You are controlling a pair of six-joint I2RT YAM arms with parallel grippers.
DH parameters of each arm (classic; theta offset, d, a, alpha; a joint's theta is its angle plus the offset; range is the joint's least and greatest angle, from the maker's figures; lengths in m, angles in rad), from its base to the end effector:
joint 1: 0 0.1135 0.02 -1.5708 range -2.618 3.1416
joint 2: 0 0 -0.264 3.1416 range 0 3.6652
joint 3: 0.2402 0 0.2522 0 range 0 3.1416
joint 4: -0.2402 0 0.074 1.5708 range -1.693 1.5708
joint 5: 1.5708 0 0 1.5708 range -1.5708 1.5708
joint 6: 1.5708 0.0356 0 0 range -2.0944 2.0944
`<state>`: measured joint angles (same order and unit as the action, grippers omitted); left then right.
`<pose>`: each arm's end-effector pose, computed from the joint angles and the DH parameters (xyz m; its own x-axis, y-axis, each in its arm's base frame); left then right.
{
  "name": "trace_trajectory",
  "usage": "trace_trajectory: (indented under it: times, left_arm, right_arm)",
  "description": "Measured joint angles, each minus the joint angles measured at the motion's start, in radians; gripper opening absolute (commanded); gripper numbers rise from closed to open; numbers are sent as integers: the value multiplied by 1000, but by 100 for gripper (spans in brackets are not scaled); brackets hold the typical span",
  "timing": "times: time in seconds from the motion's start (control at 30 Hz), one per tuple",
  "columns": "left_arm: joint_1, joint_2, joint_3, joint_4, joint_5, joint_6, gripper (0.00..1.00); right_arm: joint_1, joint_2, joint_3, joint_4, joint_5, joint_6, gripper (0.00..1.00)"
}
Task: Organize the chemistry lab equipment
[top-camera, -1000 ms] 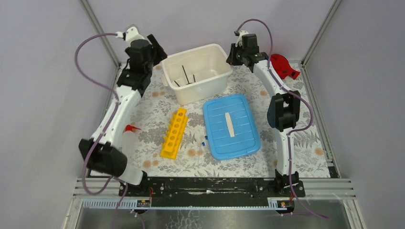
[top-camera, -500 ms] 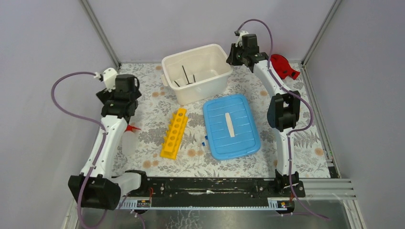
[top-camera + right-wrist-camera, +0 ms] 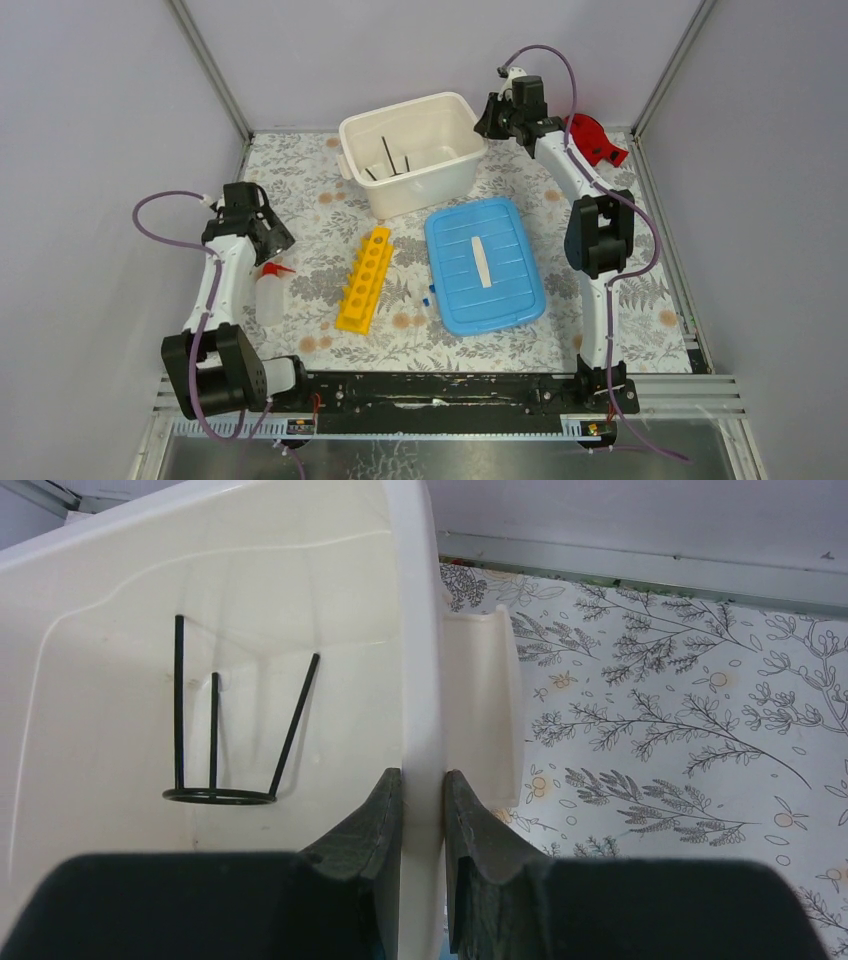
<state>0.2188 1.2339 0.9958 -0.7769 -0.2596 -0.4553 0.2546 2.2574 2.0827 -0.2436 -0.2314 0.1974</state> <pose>0.2344 0.0615 0.2711 -0.5944 -0.5675 -0.5698 -0.6718 0.7399 -0.0362 0.5189 0.1435 0.2901 -0.4733 0.0741 -0.8778 -0.3621 0.8920 0.2706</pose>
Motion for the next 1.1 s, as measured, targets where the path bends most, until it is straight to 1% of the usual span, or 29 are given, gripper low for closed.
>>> trace_trajectory:
  times: [0.17,0.37,0.6,0.83,1.1]
  left_arm:
    - [0,54,-11,-14,105,58,98]
    - [2,122,-10,-14,138,97,98]
    - [2,217,6,-15,100,123,98]
    - [7,235,19,-8,28,148,98]
    - [20,309,19,2,10,160,96]
  right_arm:
    - [-7,-9,-33,41,-25,23,3]
    - [-9,-11,-39,48,-26,28,3]
    - [-9,-11,-39,49,-29,29,3]
    - [-12,-11,-40,51,-44,33,4]
    - [-13,-11,-40,51,-48,33,3]
